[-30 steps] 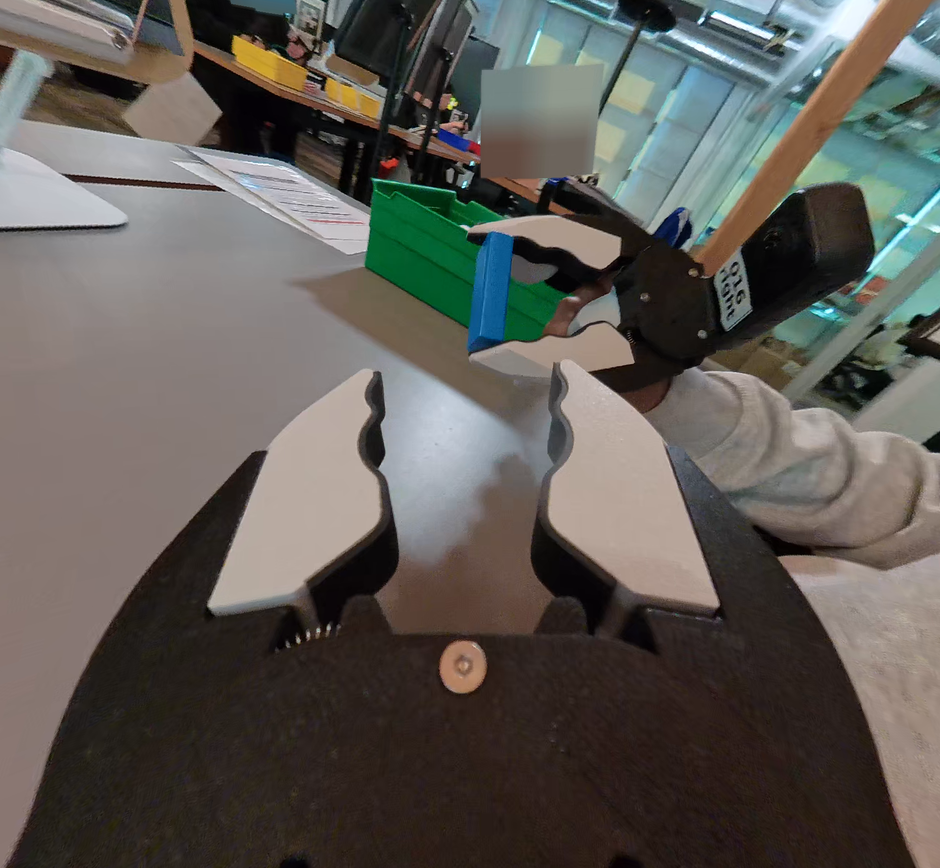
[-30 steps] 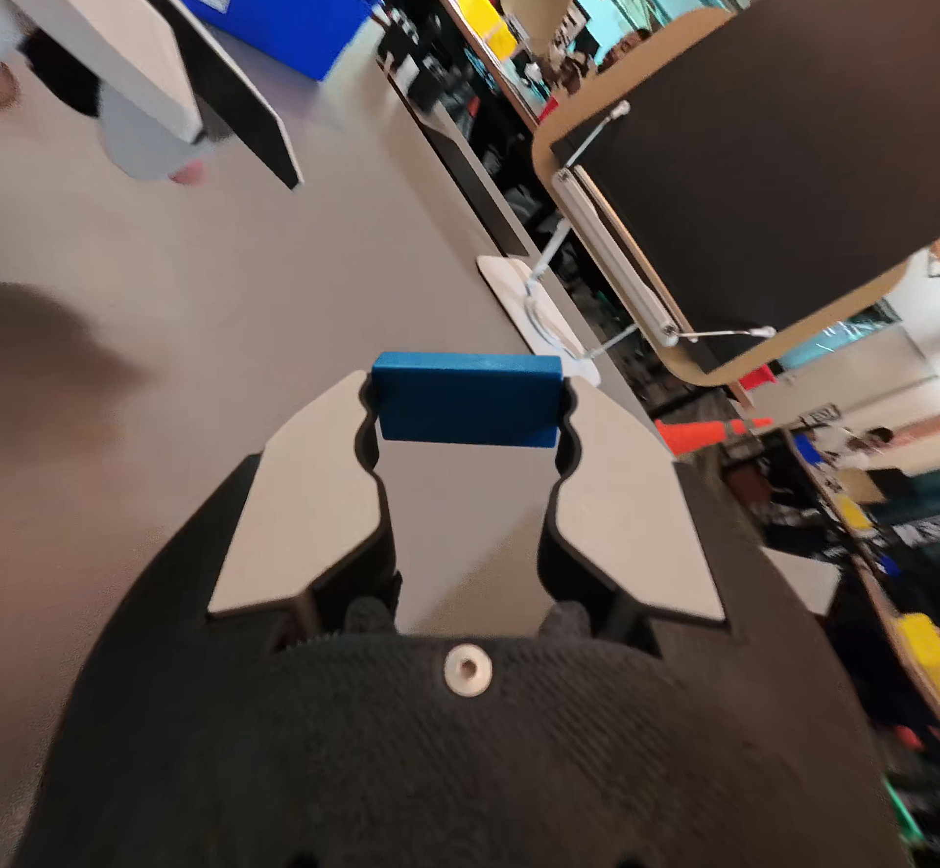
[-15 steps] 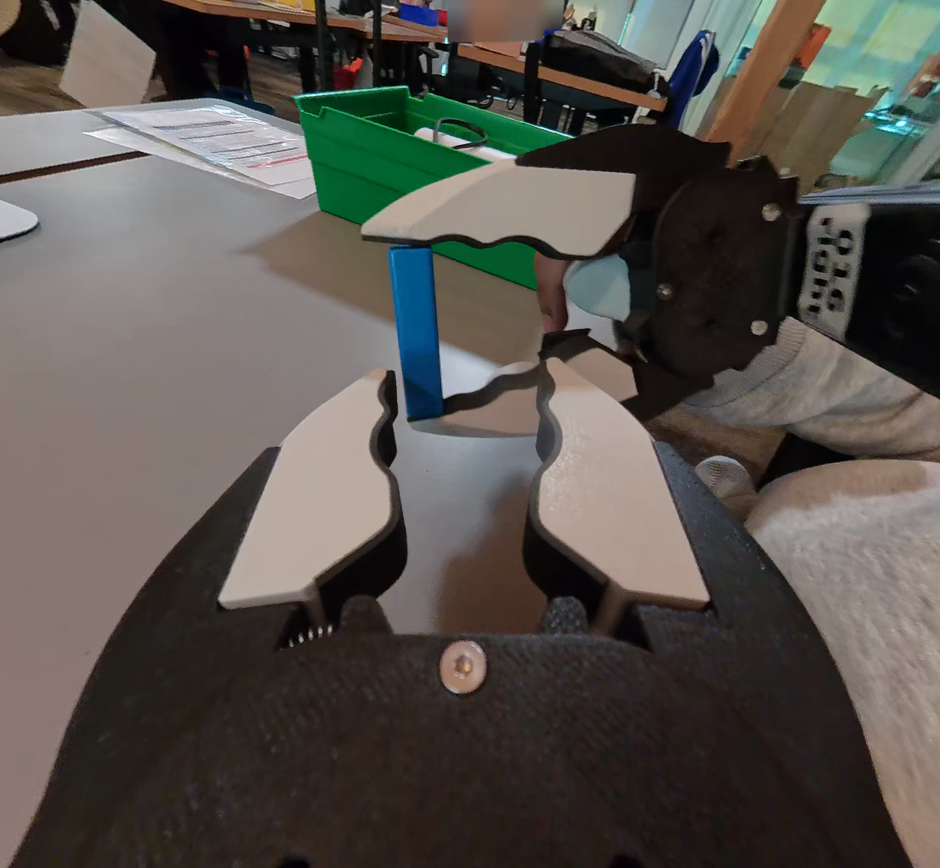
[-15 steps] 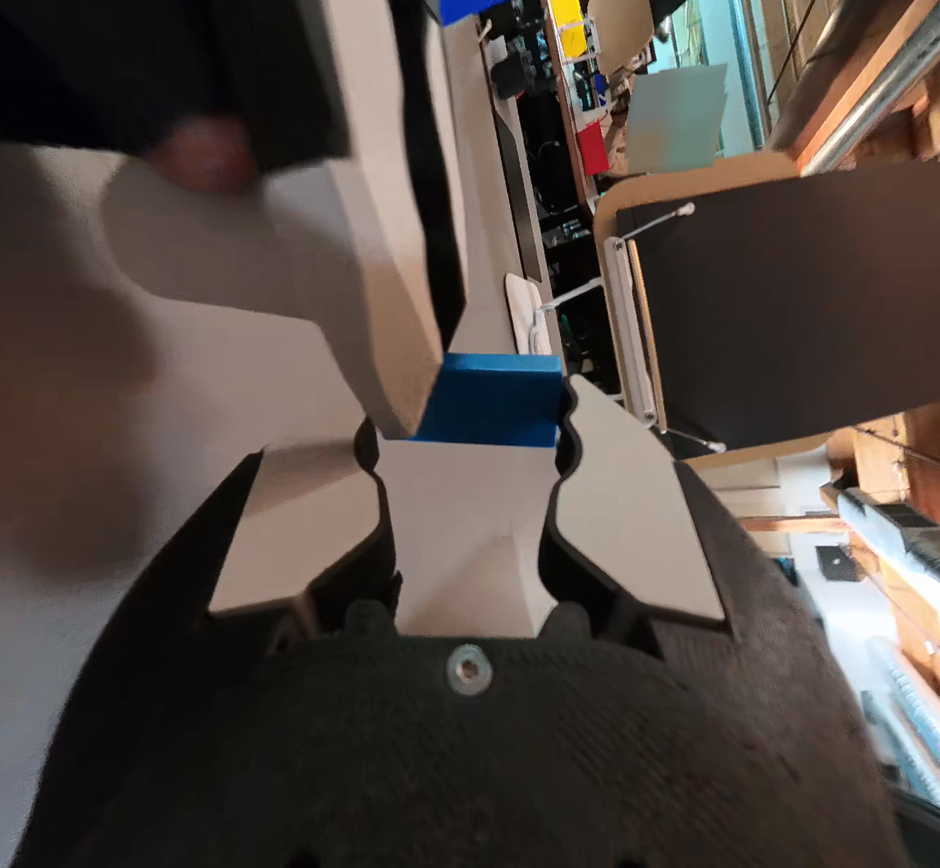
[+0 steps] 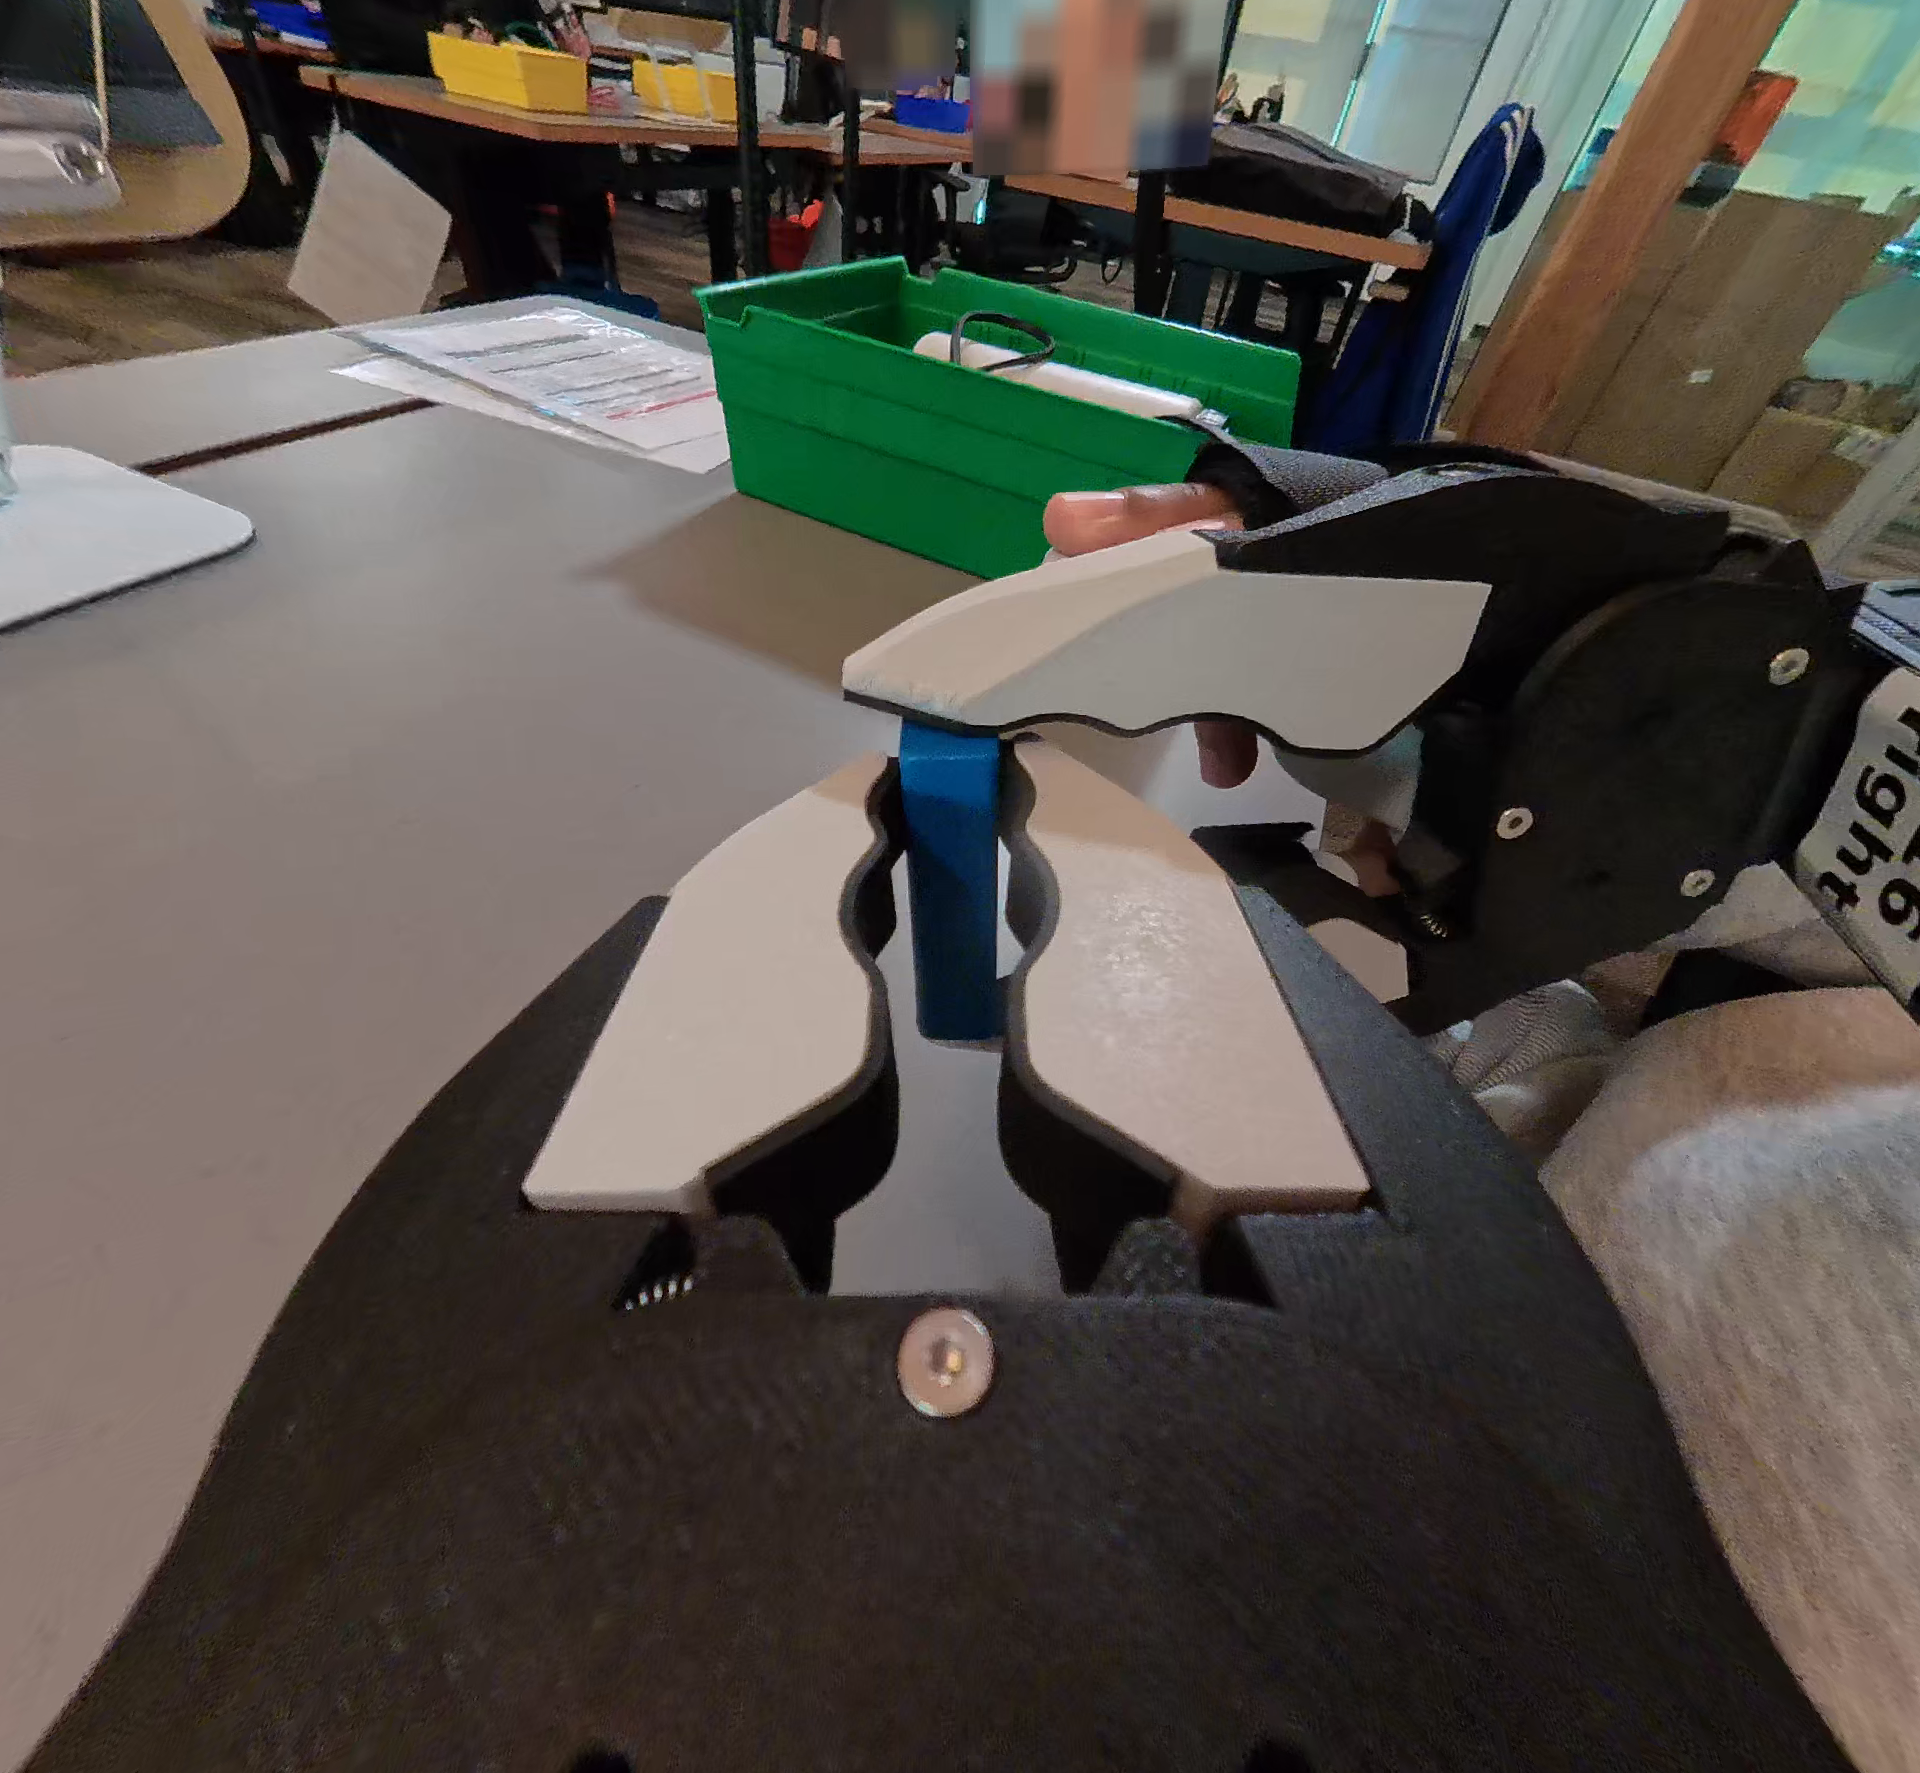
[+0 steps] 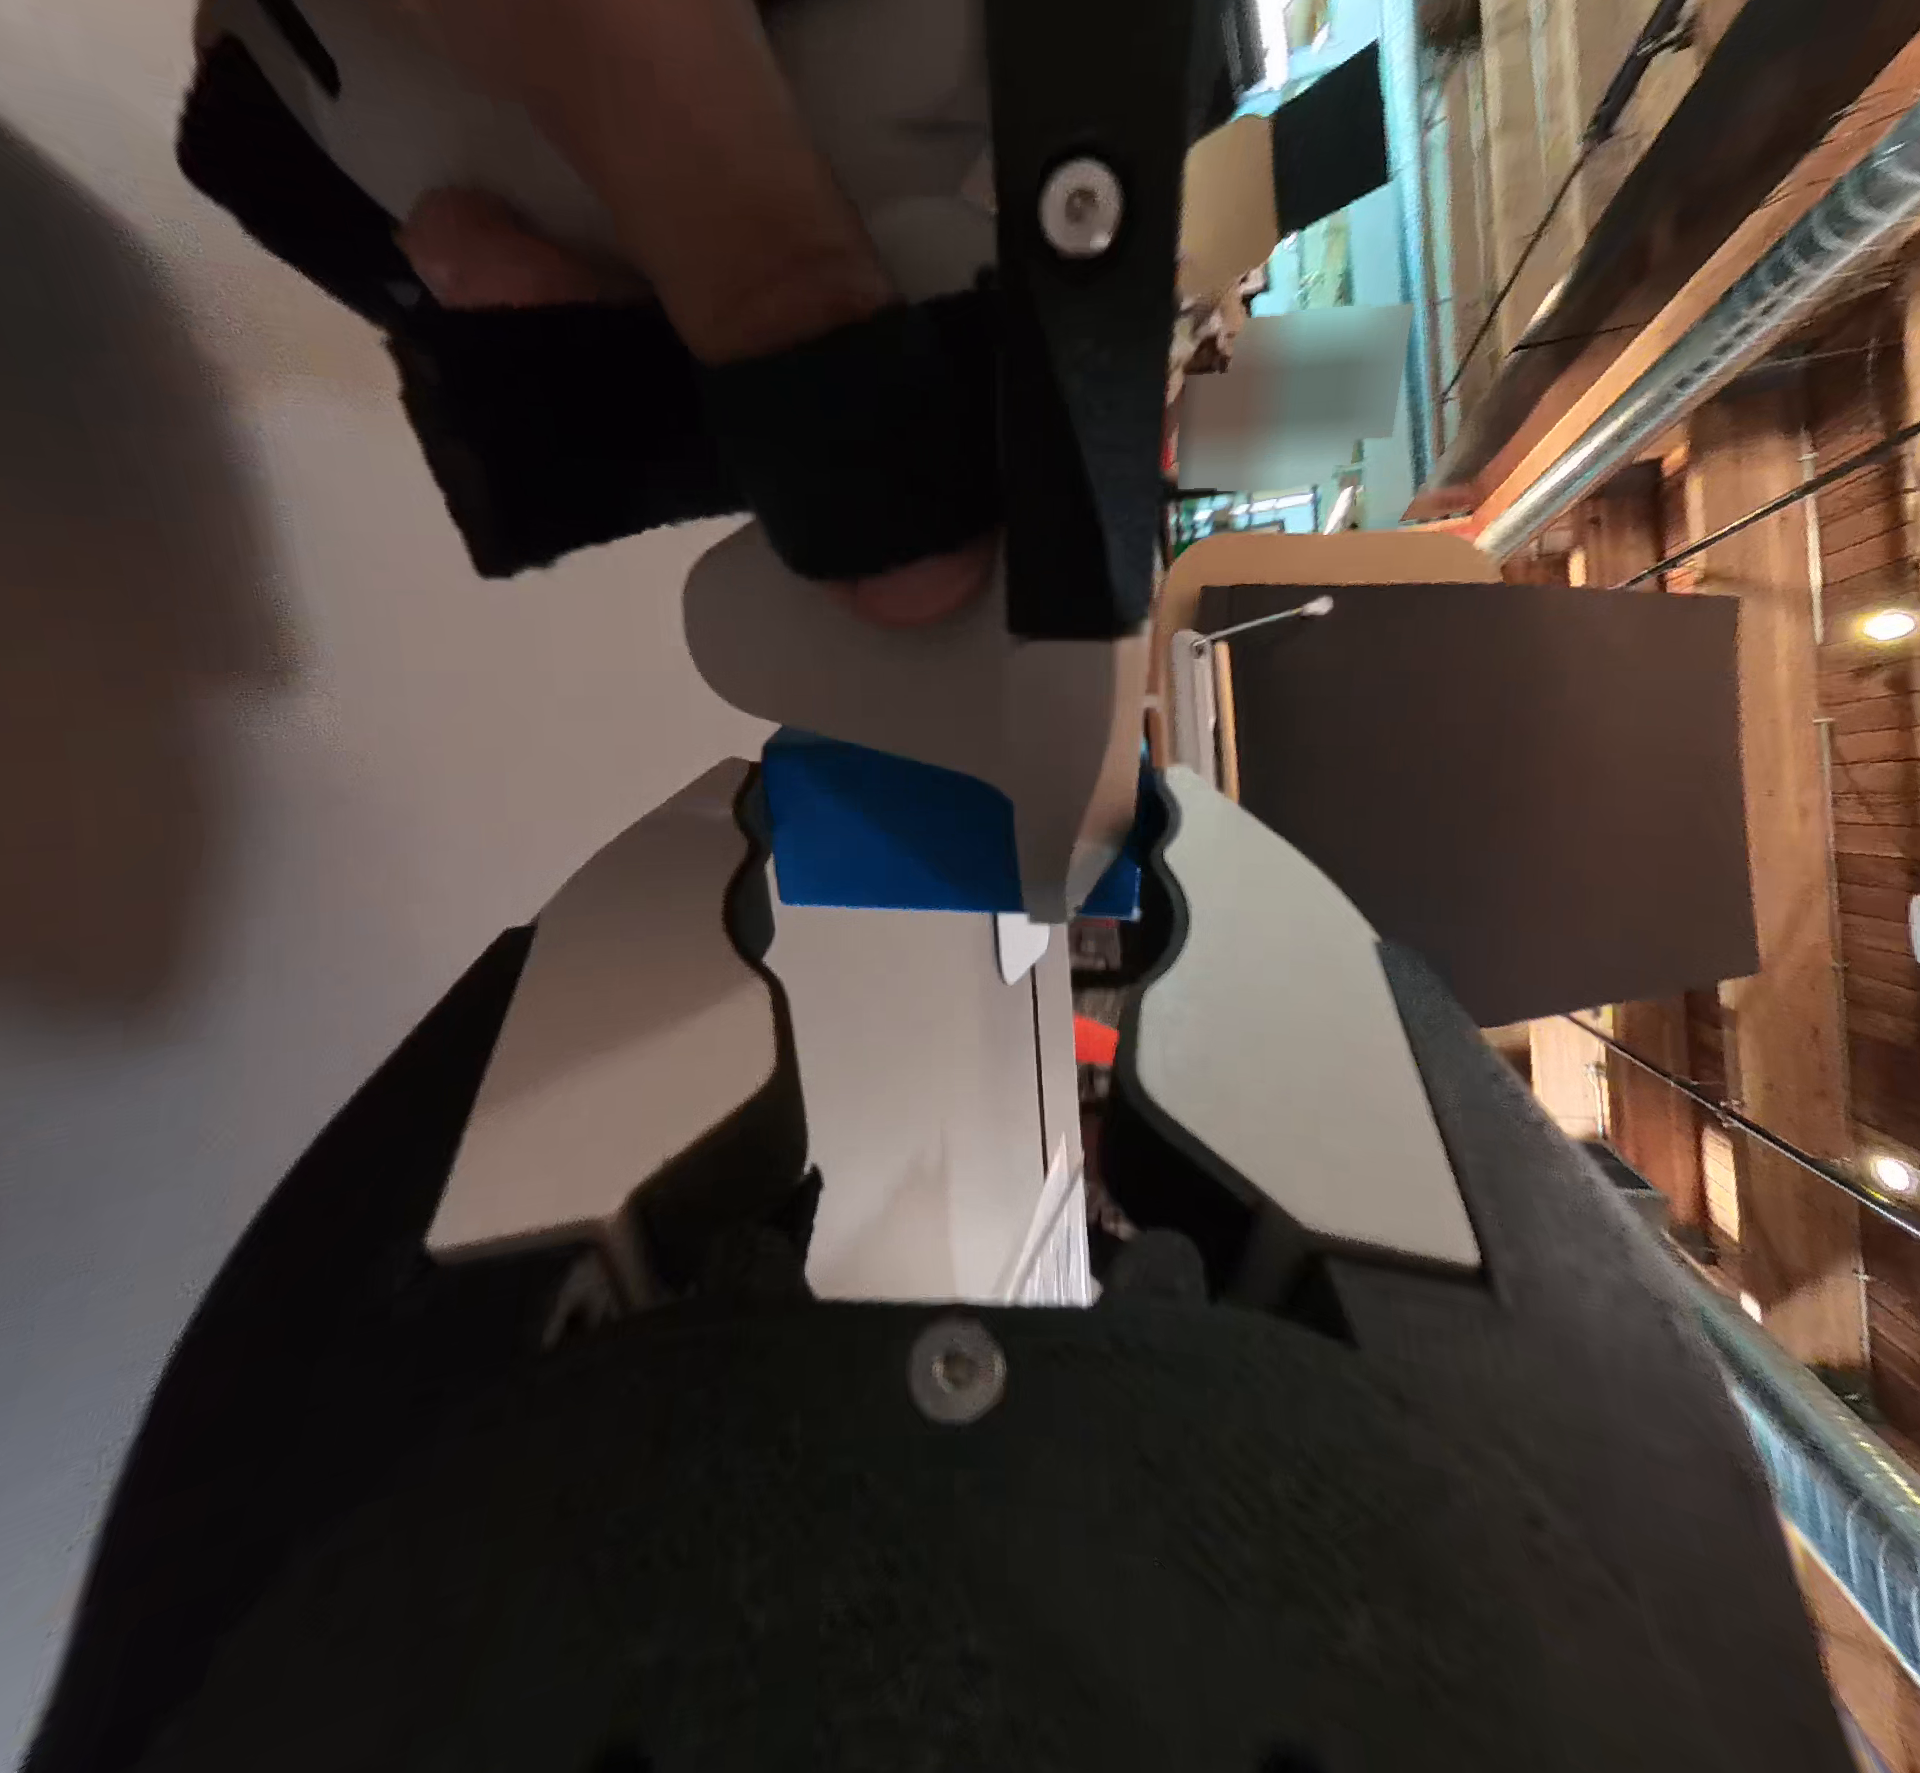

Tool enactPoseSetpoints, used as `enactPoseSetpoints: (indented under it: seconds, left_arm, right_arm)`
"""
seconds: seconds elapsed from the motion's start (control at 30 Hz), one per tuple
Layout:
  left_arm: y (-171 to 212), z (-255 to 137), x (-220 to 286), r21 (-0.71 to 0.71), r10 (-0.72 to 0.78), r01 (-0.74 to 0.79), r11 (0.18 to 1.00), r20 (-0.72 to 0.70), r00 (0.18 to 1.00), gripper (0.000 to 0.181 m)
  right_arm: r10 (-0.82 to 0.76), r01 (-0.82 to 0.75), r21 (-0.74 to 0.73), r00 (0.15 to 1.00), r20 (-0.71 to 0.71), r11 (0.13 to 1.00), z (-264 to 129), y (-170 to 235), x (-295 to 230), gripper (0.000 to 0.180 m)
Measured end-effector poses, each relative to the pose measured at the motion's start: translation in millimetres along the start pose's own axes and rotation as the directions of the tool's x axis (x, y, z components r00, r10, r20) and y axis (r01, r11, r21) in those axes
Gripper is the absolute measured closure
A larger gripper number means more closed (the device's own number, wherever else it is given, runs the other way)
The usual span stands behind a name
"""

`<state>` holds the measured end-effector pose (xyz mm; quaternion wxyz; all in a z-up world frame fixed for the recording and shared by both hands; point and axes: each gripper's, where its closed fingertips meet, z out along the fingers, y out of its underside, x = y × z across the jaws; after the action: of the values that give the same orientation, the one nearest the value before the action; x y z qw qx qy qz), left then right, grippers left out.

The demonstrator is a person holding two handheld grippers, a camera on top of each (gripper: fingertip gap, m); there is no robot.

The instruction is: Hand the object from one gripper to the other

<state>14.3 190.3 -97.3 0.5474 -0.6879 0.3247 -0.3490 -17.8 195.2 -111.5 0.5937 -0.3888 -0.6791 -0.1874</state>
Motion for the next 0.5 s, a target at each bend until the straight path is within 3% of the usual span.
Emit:
enactPoseSetpoints:
  seconds: [0.13,0.23,0.37,0.43,0.5]
  left_arm:
    - [-14.4,-7.5,2.8,0.071,0.003,0.001,0.997,-0.057,0.998,0.164]
    - [-18.8,-16.5,-0.5,0.118,-0.045,0.062,0.991,-0.145,0.988,0.164]
    - [-28.1,-29.6,-3.9,0.174,-0.063,0.108,0.979,-0.246,0.967,0.164]
    - [-33.8,-34.4,0.3,0.196,-0.083,0.148,0.969,-0.306,0.949,0.164]
    - [-37.4,-36.5,7.9,0.206,-0.091,0.174,0.963,-0.360,0.929,0.164]
  right_arm:
    - [0.202,-0.195,0.138,0.979,-0.036,0.971,-8.6,-0.9,18.8,0.095]
    - [0.494,-0.500,0.239,0.865,0.089,0.832,-13.9,7.2,28.4,0.087]
    - [0.743,-0.835,0.297,0.548,0.383,0.463,-25.2,11.9,35.9,0.096]
    - [0.742,-0.923,0.219,0.384,0.550,0.316,-29.4,8.6,26.6,0.119]
    - [0.701,-0.974,0.102,0.217,0.679,0.203,-32.0,0.4,15.6,0.129]
